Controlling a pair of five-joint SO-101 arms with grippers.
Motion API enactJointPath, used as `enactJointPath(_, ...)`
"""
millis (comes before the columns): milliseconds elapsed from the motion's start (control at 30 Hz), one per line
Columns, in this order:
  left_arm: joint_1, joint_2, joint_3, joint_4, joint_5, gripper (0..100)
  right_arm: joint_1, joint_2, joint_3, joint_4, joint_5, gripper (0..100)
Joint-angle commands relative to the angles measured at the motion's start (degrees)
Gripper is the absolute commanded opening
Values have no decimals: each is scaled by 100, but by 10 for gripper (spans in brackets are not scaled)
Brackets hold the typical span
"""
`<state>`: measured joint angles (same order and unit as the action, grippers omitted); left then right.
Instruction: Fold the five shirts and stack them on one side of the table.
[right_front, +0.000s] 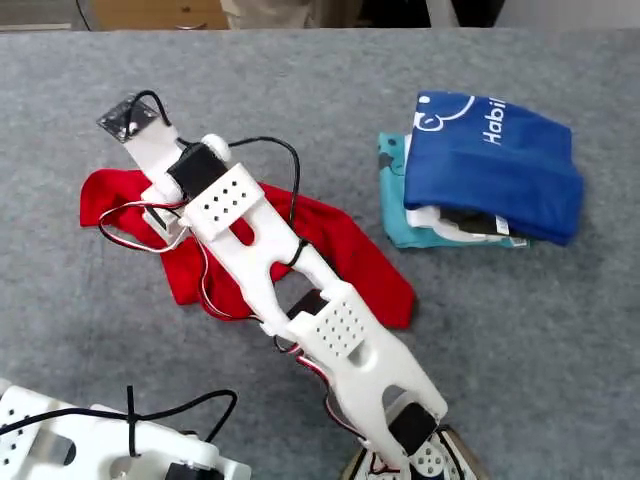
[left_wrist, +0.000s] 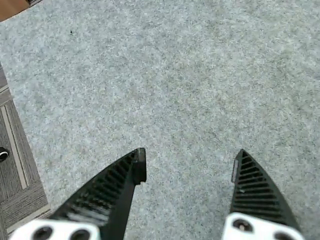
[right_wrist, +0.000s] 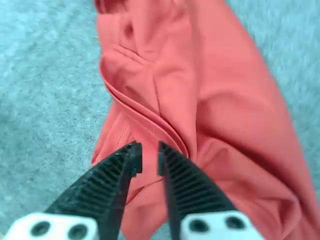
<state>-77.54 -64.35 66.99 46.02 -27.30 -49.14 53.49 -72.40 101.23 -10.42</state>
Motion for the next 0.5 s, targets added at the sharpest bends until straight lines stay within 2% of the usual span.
enactJointPath(0,-44,-75,-273,-35,-44,285,-40,48,31,88,-422,135)
enactJointPath(233,-53,-75,-273,-35,-44,285,224,154,75,105,-738,138)
enactJointPath(467,-62,-75,-273,-35,-44,285,760,163,84,114,-747,138)
